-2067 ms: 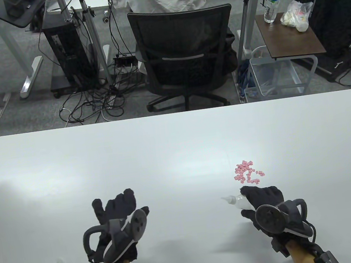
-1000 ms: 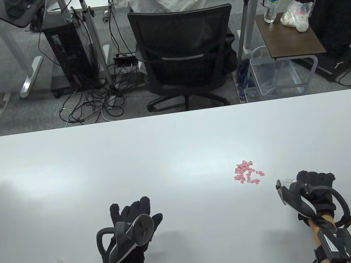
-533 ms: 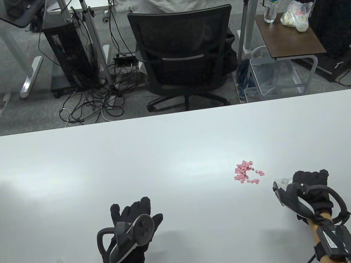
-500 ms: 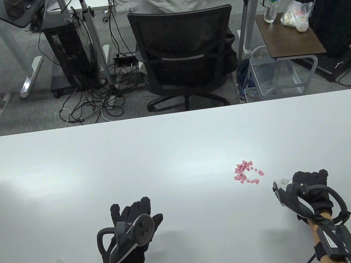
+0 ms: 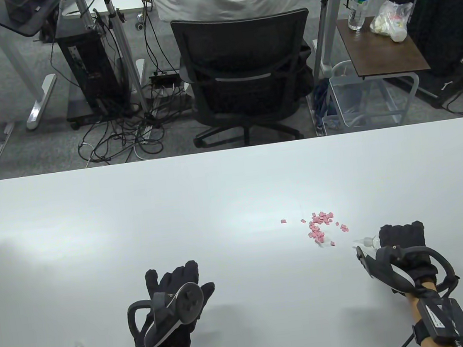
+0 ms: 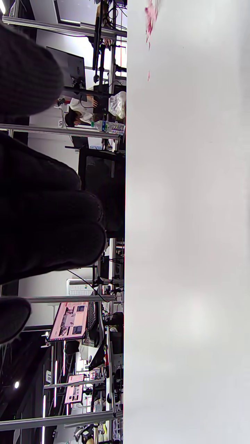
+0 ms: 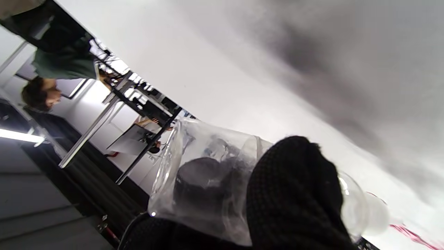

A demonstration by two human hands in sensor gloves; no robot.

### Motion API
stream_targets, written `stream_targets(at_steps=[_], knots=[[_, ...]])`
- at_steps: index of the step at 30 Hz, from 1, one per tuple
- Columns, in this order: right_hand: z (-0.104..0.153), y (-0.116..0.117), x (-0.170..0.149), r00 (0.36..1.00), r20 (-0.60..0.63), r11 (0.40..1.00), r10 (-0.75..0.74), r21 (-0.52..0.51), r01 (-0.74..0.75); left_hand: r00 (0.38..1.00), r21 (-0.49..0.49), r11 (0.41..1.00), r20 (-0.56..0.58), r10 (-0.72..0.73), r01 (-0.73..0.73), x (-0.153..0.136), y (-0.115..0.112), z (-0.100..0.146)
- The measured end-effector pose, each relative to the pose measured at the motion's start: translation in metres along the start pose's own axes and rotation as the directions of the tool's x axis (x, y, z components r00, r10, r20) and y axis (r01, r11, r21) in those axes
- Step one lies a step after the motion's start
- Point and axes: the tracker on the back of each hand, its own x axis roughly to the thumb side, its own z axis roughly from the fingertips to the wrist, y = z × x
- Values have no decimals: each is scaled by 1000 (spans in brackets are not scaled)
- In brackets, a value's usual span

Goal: Squeeze empty conical bottle to blow paper scraps with air puff

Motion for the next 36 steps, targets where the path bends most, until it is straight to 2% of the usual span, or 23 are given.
stream_targets(at_steps=[3,5,7,9,12,13,22,27,30,36], knots=[[1,2,0,1000,8,1000,13,28,-13,1000,-3,1000,2,2,-2,0,0,0],[3,4,0,1000,9,1000,-25,11,25,1000,-7,1000,3,2,-2,0,0,0],[6,4,1,999,34,1000,4,1,-4,1000,-9,1000,3,0,0,1,0,0],[10,2,2,998,59,997,-21,-72,26,1000,-8,1000,4,-1,2,1,0,0],[12,2,4,998,67,998,15,-59,-11,1000,-11,1000,5,1,-1,1,-1,0],[12,3,3,998,64,998,-14,-66,18,1000,-14,1000,6,1,0,1,-1,0],[9,6,-14,994,-48,995,-98,10,99,1000,-17,1000,4,3,-3,2,-1,0],[7,9,-21,991,-78,987,-104,113,113,1000,-14,1000,5,8,-8,2,-1,0],[7,9,-26,984,-109,984,-143,87,152,1000,-14,1000,5,6,-5,2,0,0],[8,5,-25,983,-95,986,-158,32,162,1000,-16,1000,6,8,-8,2,-1,-1]])
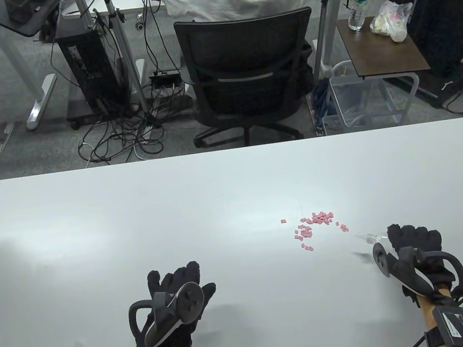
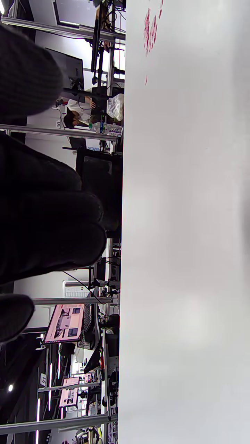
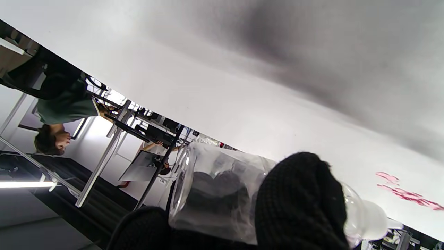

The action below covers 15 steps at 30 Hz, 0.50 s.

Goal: Squeeze empty conical bottle to blow paper scraps with air puff

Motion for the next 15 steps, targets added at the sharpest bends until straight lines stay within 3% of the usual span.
stream_targets(at_steps=[7,11,15], knots=[[-4,-2,10,999,25,998,46,-40,-45,1000,2,1000,-5,4,-4,0,0,1],[-7,3,16,996,70,998,56,25,-58,1000,0,1000,-7,11,-11,-1,0,0],[-6,3,17,997,82,999,-5,-32,7,1000,-1,1000,-6,14,-14,-1,0,0]])
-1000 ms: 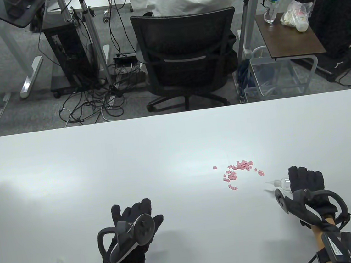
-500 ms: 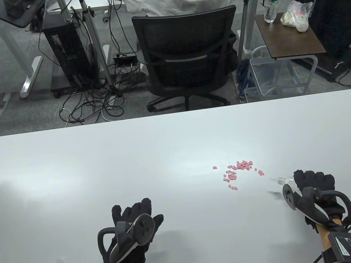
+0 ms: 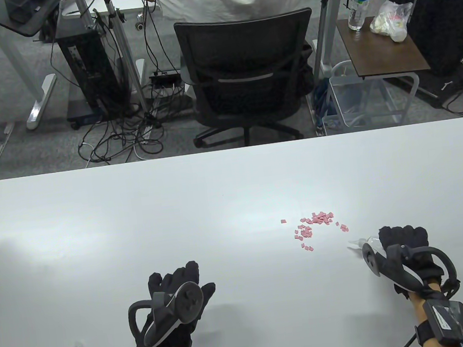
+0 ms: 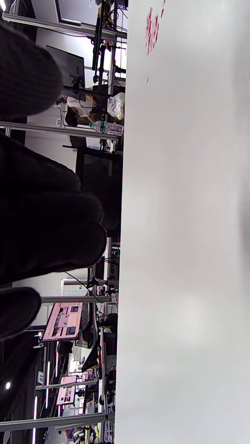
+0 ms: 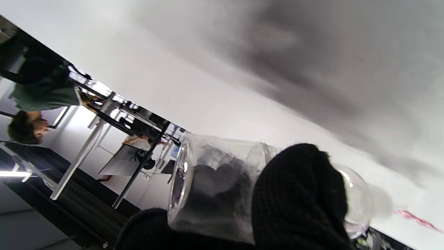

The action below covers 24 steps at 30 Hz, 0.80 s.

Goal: Squeeze empty conical bottle to blow paper scraps with air puff

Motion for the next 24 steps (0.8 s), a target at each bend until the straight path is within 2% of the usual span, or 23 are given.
stream_targets(at_steps=[4,7,11,17,24], knots=[[0,-1,4,999,33,1000,-15,17,15,1000,-5,1000,1,0,0,0,0,0],[0,-4,5,999,44,999,-22,-32,23,1000,-6,1000,2,-2,2,0,0,0],[0,-1,6,998,61,1000,-17,26,15,1000,-6,1000,1,1,-1,0,-1,0],[3,-4,6,998,61,999,-30,-39,33,1000,-4,1000,2,3,-3,0,-1,-1],[1,-3,9,996,85,1000,-24,-15,25,1000,-11,1000,3,1,-1,0,-1,-1]])
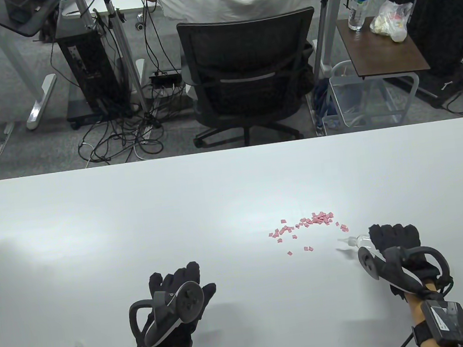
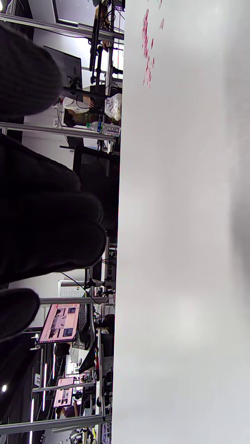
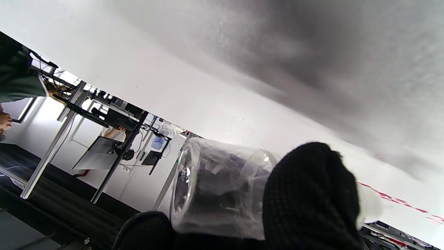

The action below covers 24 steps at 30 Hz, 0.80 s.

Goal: Squeeze empty conical bottle to blow paper scraps with air puff

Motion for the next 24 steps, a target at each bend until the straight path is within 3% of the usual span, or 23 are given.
stream_targets(at_steps=[1,5,6,10,16,22,24], knots=[[1,-1,1,1000,-2,1000,10,-24,-10,1000,1,1000,-1,2,-2,0,0,0],[-2,5,-6,989,-99,994,106,49,-101,1000,-2,1000,-2,4,-4,0,0,0],[-1,6,-13,985,-154,997,74,17,-73,1000,-1,1000,-2,4,-4,0,0,0],[-3,10,-24,965,-242,992,100,102,-78,1000,2,1000,4,5,-5,0,0,0],[0,13,-19,979,-177,990,104,113,-85,1000,-1,1000,5,3,-3,0,0,0],[-2,5,-16,986,-167,1000,27,20,-24,1000,2,1000,2,8,-8,0,0,0],[-4,5,-15,983,-167,995,76,73,-65,1000,1,1000,2,6,-6,0,0,0]])
